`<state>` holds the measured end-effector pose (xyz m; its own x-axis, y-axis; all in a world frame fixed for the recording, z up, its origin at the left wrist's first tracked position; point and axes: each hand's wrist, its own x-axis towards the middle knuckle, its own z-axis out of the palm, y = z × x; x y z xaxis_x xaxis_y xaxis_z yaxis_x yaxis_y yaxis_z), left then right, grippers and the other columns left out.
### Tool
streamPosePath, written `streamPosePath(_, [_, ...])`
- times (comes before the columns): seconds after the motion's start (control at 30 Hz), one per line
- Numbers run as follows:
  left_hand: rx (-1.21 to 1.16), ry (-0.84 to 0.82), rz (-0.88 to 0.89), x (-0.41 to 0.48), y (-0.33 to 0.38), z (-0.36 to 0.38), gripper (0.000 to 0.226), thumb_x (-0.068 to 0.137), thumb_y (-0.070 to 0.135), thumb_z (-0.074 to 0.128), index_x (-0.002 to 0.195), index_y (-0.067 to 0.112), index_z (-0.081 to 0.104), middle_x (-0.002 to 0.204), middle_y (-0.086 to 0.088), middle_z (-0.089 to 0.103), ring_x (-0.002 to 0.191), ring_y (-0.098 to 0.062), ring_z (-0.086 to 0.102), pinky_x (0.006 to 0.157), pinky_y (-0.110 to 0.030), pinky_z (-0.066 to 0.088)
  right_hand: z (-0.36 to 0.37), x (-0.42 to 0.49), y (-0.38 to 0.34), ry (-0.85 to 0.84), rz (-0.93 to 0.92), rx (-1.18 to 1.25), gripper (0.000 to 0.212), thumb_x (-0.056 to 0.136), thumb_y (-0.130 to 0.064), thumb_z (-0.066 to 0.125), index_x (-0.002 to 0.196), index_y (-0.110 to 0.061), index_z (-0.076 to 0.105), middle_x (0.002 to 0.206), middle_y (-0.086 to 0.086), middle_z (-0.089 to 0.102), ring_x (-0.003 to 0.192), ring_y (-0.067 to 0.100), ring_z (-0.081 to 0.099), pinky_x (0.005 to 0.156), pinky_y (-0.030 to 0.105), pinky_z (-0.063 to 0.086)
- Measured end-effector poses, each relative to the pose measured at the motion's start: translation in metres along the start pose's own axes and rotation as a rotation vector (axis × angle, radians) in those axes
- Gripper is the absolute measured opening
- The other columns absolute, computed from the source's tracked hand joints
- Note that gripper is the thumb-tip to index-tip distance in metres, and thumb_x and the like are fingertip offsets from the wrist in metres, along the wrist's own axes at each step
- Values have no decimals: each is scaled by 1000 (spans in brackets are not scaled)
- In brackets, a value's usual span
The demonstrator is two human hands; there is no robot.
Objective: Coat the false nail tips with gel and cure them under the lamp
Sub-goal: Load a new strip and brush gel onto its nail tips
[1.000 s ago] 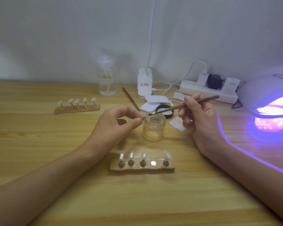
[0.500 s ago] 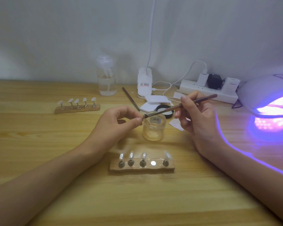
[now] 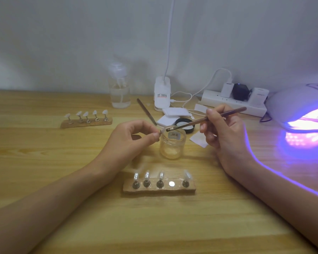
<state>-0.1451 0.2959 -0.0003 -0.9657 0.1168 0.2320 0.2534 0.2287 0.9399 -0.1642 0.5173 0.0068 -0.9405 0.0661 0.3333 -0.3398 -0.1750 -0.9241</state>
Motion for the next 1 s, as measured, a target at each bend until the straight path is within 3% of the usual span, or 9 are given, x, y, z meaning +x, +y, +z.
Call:
streamPosePath(0.33, [-11, -7, 12, 0, -1, 0, 7, 87, 20, 71, 80, 22, 71, 86, 7, 72, 56, -2, 49, 51, -9, 39, -17, 9, -7, 180, -26, 11, 37, 91, -14, 55, 58, -27, 47, 48, -7, 45, 42, 7, 39, 38, 16, 28])
streamPosePath(0.47, [-17, -6, 10, 0, -1, 0, 6, 86, 20, 72, 81, 22, 71, 86, 8, 72, 57, -6, 47, 51, -11, 39, -17, 10, -8, 100, -76, 82, 24, 89, -17, 51, 67, -24, 47, 52, -5, 48, 47, 9, 44, 41, 17, 31])
streamPosePath(0.6, [-16, -4, 9, 0, -2, 0, 9, 87, 20, 72, 79, 25, 71, 87, 8, 72, 60, -7, 49, 51, -11, 39, -17, 9, -10, -54, -193, 5, 15, 87, -8, 41, 75, -15, 46, 64, -2, 53, 53, 13, 48, 44, 21, 35])
streamPosePath(0.7, [-15, -1, 15, 1, -3, 0, 13, 87, 21, 72, 77, 27, 71, 87, 8, 73, 62, -7, 51, 51, -10, 40, -19, 9, -12, -117, -242, -16, 19, 80, -3, 37, 72, -16, 48, 64, -4, 54, 53, 13, 47, 45, 21, 36])
streamPosePath(0.87, [-20, -13, 27, 1, -3, -1, 17, 87, 20, 72, 74, 31, 70, 86, 10, 72, 58, -6, 48, 51, -11, 40, -23, 13, -14, -97, -256, -23, 18, 76, -2, 35, 69, -15, 45, 59, -5, 50, 51, 12, 43, 44, 20, 33])
streamPosePath(1.0, [-1, -56, 68, -1, -2, -3, 6, 86, 20, 73, 84, 25, 70, 87, 12, 70, 54, -6, 45, 52, -13, 41, -25, 14, -11, -12, -196, 32, 11, 78, -6, 35, 72, -14, 41, 58, -6, 50, 51, 11, 41, 44, 19, 31])
